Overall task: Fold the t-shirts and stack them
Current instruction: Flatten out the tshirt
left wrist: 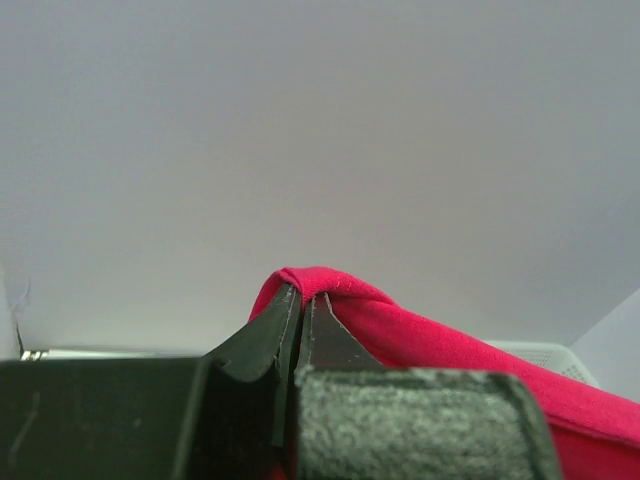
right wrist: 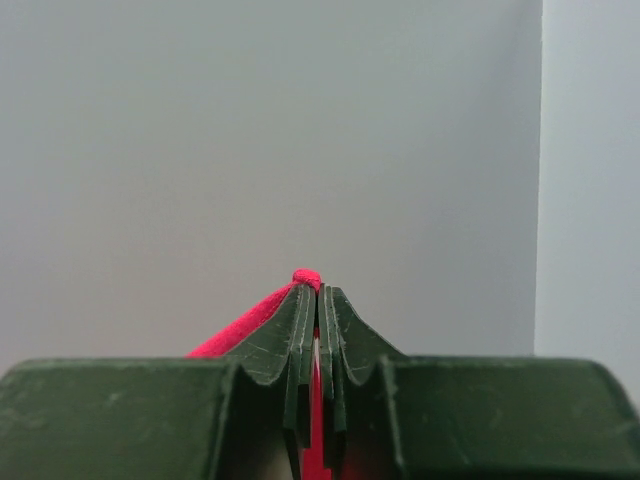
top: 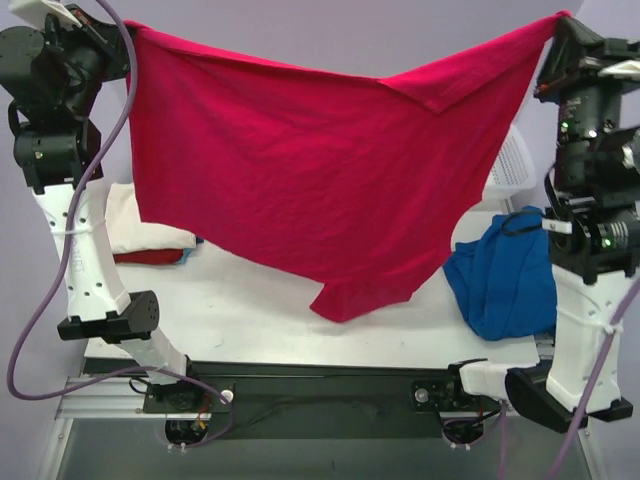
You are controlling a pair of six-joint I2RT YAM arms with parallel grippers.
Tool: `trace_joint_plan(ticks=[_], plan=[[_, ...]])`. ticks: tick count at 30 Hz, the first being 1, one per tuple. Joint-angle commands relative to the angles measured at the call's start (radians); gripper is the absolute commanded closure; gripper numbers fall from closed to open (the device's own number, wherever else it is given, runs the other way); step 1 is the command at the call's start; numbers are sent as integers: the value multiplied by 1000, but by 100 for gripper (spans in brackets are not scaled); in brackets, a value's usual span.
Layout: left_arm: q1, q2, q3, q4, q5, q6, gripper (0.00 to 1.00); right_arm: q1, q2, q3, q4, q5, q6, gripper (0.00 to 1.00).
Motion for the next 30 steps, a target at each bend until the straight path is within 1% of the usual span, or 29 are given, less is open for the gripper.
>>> trace_joint_plan(ticks=[1, 3, 5, 7, 8, 9, 12, 14, 15, 17, 18, 20, 23, 26, 29, 30], plan=[[12, 44, -38, 22, -37, 7, 100, 1, 71, 23, 82, -1, 7, 100], [10, 58, -70, 44, -26, 3, 100, 1, 122, 41, 77, -20, 38, 100], [9, 72, -149, 65, -25, -9, 100, 2, 180, 52, 71, -23, 79, 100], [9, 95, -189, 99, -23, -16, 100, -1, 222, 70, 57, -23, 101, 100], [9, 106, -213, 105, -23, -19, 100, -1, 269, 81, 50, -21, 113, 100], [9, 119, -213, 114, -22, -20, 100, -2, 292, 93, 43, -20, 118, 100], [9, 185, -190, 140, -28, -33, 100, -10, 395, 161, 28, -8, 118, 100], [9, 248, -154, 151, -23, -52, 100, -27, 473, 248, 11, -1, 122, 100], [9, 273, -88, 150, -20, -60, 100, -33, 496, 277, 7, 0, 133, 100], [9, 349, -5, 140, -9, -79, 100, -53, 550, 355, -3, -15, 150, 100], [10, 374, 71, 127, -6, -83, 100, -59, 559, 377, -1, -21, 170, 100], [15, 422, 135, 123, -3, -102, 100, -73, 570, 408, 11, -40, 176, 100], [39, 394, 98, 191, 12, -137, 100, -93, 549, 411, 48, -57, 176, 100], [53, 357, 54, 223, 37, -163, 100, -111, 512, 403, 63, -78, 178, 100], [58, 325, 52, 203, 46, -152, 100, -125, 446, 341, 85, -100, 184, 100], [59, 295, 41, 199, 47, -145, 100, -126, 425, 274, 91, -101, 184, 100]])
